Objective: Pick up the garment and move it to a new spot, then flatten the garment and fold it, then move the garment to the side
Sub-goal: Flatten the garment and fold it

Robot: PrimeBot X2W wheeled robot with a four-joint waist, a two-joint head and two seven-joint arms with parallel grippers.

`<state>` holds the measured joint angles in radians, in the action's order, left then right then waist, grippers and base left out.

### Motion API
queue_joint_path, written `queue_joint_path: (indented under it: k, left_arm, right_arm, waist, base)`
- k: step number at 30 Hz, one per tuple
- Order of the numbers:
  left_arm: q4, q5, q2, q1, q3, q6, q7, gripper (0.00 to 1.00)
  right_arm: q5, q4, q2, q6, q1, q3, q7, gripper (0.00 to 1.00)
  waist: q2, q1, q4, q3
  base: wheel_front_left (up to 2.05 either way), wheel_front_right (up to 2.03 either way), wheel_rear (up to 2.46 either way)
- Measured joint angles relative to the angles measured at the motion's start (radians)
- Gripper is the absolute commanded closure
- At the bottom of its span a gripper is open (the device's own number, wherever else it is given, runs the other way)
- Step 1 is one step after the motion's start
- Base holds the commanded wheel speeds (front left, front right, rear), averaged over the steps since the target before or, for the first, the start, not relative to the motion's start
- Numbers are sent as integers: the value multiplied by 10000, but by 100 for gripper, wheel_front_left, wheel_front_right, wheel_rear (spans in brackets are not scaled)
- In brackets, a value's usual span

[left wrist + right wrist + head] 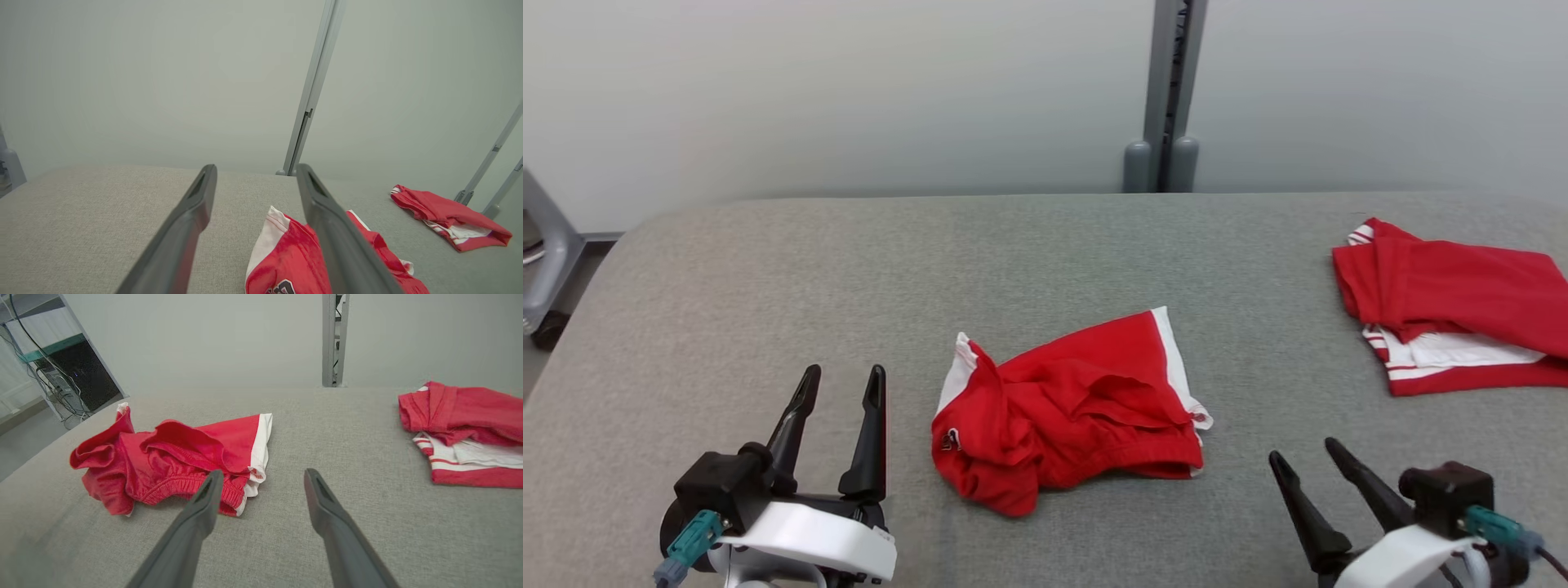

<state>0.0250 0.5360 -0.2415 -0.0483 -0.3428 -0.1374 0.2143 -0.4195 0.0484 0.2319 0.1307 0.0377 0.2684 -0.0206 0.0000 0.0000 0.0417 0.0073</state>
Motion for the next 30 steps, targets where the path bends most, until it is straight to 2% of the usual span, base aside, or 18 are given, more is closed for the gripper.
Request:
queue_joint_path:
  k: [9,20,21,22,23,24,28,30]
  left_arm:
    - [35,21,12,-238,-63,17,-40,0]
    - [219,96,42,-451,-134,130,-25,0]
    - [224,96,48,-479,-148,130,-23,0]
    - [232,96,48,-511,-150,130,-23,0]
    - [238,96,50,-546,-151,130,-21,0]
    - [244,96,52,-572,-155,130,-13,0]
    - [270,100,54,-588,-165,132,19,0]
    - [268,111,63,-591,-174,134,33,0]
  right_arm:
    - [-159,1687,-79,0,-1061,623,-1831,0]
    - [-100,3340,-151,0,-2139,606,-2211,0]
    - [-98,3478,-148,0,-2206,562,-2178,10]
    - [-92,3572,-146,0,-2267,522,-2146,29]
    - [-65,3641,-142,0,-2323,483,-2102,74]
    - [-23,3684,-130,0,-2361,462,-2063,100]
    - [-42,3645,-10,0,-2499,136,-1822,100]
    - [-88,3478,257,0,-2703,-107,-1776,100]
  waist:
    - [0,0,920,261]
    - [0,0,1958,704]
    - [0,0,2030,746]
    - [0,0,2101,784]
    - [0,0,2164,814]
    - [0,0,2219,842]
    - [0,0,2388,911]
    - [0,0,2424,988]
  base:
    - [0,0,0]
    - [0,0,0]
    - [0,0,0]
    - [0,0,0]
    - [0,0,0]
    - [0,0,0]
    - [0,0,0]
    - [0,0,0]
